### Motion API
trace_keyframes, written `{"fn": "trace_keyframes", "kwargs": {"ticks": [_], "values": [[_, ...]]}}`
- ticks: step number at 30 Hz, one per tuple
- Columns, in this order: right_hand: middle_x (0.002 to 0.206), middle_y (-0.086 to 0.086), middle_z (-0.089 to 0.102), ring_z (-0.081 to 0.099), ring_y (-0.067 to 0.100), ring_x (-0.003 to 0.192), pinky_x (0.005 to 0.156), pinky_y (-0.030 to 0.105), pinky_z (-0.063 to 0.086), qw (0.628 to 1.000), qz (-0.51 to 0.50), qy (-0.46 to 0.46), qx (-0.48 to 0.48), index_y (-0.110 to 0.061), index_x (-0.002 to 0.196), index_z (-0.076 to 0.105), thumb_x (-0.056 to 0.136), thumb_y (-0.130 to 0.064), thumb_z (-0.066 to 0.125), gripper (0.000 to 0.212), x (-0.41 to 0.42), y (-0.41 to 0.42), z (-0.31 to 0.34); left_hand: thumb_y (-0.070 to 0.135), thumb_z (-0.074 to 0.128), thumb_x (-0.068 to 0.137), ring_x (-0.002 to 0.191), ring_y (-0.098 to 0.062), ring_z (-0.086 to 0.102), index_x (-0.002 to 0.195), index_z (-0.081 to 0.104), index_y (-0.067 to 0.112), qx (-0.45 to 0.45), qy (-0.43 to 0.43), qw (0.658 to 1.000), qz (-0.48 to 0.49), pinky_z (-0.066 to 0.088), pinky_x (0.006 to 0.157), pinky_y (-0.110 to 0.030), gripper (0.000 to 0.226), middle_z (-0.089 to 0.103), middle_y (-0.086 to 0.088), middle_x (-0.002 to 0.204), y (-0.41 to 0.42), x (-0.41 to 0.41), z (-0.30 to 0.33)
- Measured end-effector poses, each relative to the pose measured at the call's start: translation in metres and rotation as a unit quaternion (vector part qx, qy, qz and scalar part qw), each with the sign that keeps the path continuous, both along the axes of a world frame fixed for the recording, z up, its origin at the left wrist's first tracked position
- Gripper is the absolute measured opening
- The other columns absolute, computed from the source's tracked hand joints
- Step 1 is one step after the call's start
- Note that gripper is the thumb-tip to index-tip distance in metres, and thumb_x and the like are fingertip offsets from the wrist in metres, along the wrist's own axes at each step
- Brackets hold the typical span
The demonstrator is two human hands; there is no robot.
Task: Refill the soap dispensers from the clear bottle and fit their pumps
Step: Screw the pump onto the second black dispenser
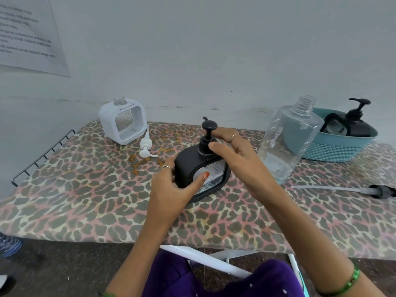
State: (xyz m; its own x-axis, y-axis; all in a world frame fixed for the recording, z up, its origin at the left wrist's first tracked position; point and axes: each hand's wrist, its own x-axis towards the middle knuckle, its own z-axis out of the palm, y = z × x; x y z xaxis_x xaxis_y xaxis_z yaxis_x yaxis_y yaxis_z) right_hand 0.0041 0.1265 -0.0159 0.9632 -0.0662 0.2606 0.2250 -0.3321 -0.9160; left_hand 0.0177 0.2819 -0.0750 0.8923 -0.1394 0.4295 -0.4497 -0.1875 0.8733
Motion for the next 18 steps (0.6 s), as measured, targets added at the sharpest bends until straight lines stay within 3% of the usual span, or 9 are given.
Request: {"fn": "trace_keyframes", "kwargs": {"ticks": [2, 5, 10, 13, 18], "values": [[0.129, -0.005, 0.057, 0.055, 0.008, 0.118, 0.099, 0.024, 0.044, 1.000, -0.002, 0.000, 0.007, -0.030, 0.108, 0.062, 0.092, -0.022, 0.060, 0.018, 0.0005, -0.0004, 0.0012, 0.045, 0.072, 0.068, 0.086, 0.004, 0.065, 0.102, 0.055, 0.038, -0.005, 0.004, 1.000, -0.003, 0.049, 0.067, -0.009, 0.039, 0.068, 0.016, 0.093, 0.0003, 0.0002, -0.0003], [0.114, -0.007, 0.064, 0.060, 0.011, 0.110, 0.098, 0.038, 0.047, 0.999, -0.039, -0.003, 0.020, -0.027, 0.101, 0.062, 0.082, -0.031, 0.073, 0.022, 0.0036, 0.0007, -0.0039, 0.043, 0.073, 0.069, 0.086, 0.003, 0.066, 0.106, 0.055, 0.036, -0.010, 0.009, 1.000, -0.008, 0.049, 0.068, -0.010, 0.041, 0.068, 0.016, 0.094, 0.0004, -0.0001, -0.0004], [0.114, -0.013, 0.058, 0.055, 0.006, 0.113, 0.096, 0.033, 0.045, 0.999, -0.049, 0.007, 0.021, -0.028, 0.113, 0.056, 0.081, -0.043, 0.069, 0.038, 0.0012, 0.0046, -0.0045, 0.044, 0.072, 0.068, 0.086, 0.005, 0.065, 0.105, 0.055, 0.035, -0.007, 0.006, 1.000, -0.005, 0.048, 0.067, -0.008, 0.042, 0.067, 0.018, 0.093, -0.0005, -0.0007, 0.0005], [0.123, -0.011, 0.058, 0.054, 0.001, 0.116, 0.096, 0.024, 0.041, 0.999, -0.008, 0.026, 0.041, -0.024, 0.124, 0.056, 0.091, -0.029, 0.059, 0.034, -0.0009, 0.0021, -0.0025, 0.043, 0.073, 0.069, 0.086, 0.004, 0.065, 0.104, 0.056, 0.036, -0.012, 0.009, 1.000, -0.007, 0.049, 0.068, -0.009, 0.040, 0.068, 0.017, 0.094, -0.0001, -0.0007, 0.0001], [0.121, -0.006, 0.062, 0.058, 0.005, 0.113, 0.102, 0.034, 0.045, 0.999, -0.022, 0.013, 0.047, -0.022, 0.113, 0.065, 0.086, -0.022, 0.068, 0.027, 0.0000, -0.0002, -0.0040, 0.040, 0.074, 0.069, 0.086, 0.004, 0.066, 0.103, 0.056, 0.037, -0.019, 0.012, 1.000, -0.009, 0.049, 0.068, -0.009, 0.039, 0.068, 0.017, 0.093, -0.0006, -0.0014, 0.0007]]}}
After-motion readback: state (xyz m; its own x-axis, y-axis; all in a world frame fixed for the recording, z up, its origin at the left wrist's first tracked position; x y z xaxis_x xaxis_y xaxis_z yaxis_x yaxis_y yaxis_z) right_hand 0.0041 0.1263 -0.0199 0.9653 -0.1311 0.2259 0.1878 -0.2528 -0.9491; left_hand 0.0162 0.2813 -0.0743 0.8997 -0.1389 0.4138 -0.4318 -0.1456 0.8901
